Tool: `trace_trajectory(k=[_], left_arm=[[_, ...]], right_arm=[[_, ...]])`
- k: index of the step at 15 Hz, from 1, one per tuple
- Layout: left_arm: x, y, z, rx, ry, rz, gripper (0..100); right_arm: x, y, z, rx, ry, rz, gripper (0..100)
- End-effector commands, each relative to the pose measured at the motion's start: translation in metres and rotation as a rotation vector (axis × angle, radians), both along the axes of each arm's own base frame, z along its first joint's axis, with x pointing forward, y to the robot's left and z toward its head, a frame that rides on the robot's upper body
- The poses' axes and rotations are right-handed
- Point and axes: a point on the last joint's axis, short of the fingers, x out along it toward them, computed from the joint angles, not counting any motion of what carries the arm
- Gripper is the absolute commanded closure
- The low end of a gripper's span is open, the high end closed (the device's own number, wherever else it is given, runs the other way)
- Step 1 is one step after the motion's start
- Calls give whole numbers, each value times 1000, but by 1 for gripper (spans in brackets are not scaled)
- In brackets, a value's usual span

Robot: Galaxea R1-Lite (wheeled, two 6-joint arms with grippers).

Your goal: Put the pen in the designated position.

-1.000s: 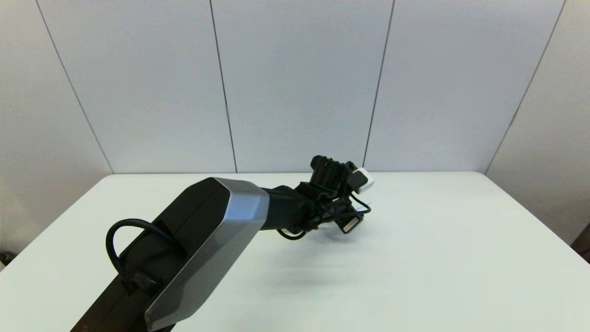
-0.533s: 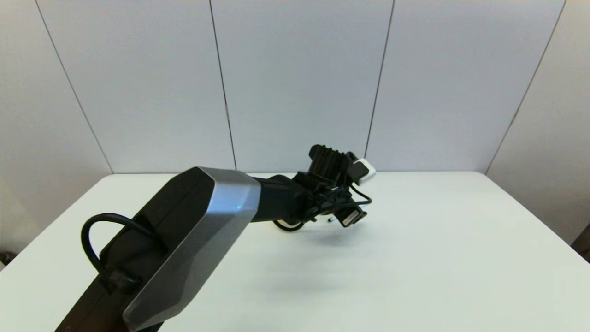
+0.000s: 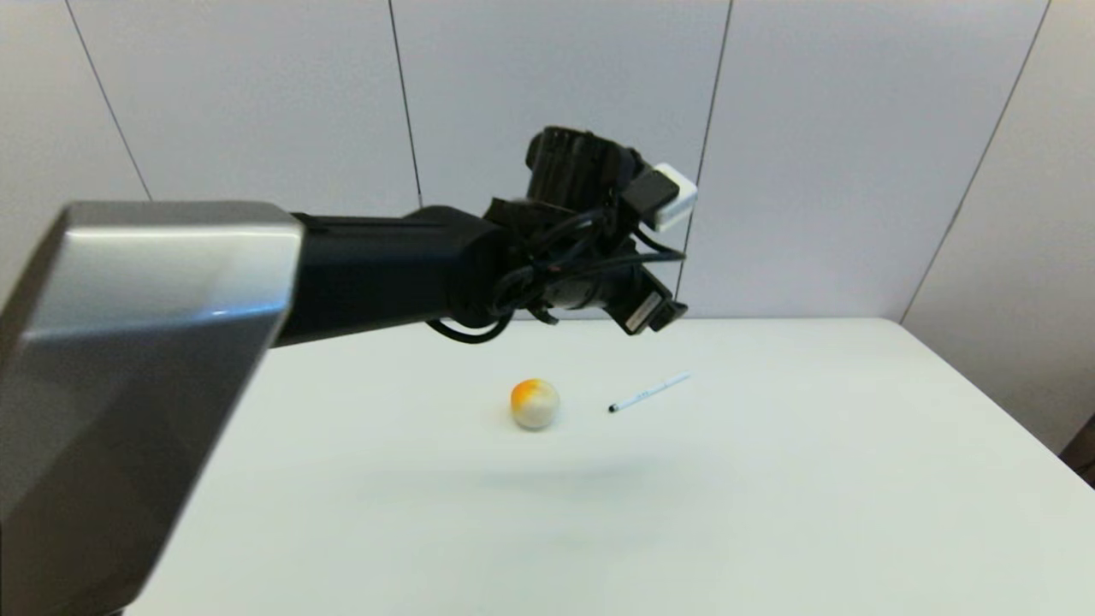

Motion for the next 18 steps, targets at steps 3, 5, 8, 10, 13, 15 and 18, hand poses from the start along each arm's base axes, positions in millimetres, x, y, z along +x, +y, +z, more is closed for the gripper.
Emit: trace_trajectory(k=[3,5,8,10,13,15,18], left_arm=[[-59,95,118,-144,-205,163,0],[-71,130,133,-156,-236,239,0],[-94,192,146,-161,-278,378,0],[-107,230,150,-158,-303,489,0],[-127,271,149,-156,-324,632,0],[-134,288,148,-150,-333,709,0],[-144,304,133,-188,-274,775,0]], right_arm=[[0,0,0,-1,1,1,0],[0,0,0,-1,1,1,0],[0,0,0,-1,1,1,0],[0,0,0,-1,1,0,0],[0,0,0,-1,1,0,0],[0,0,0,1,3,-1,0],[0,0,0,-1,1,0,0]])
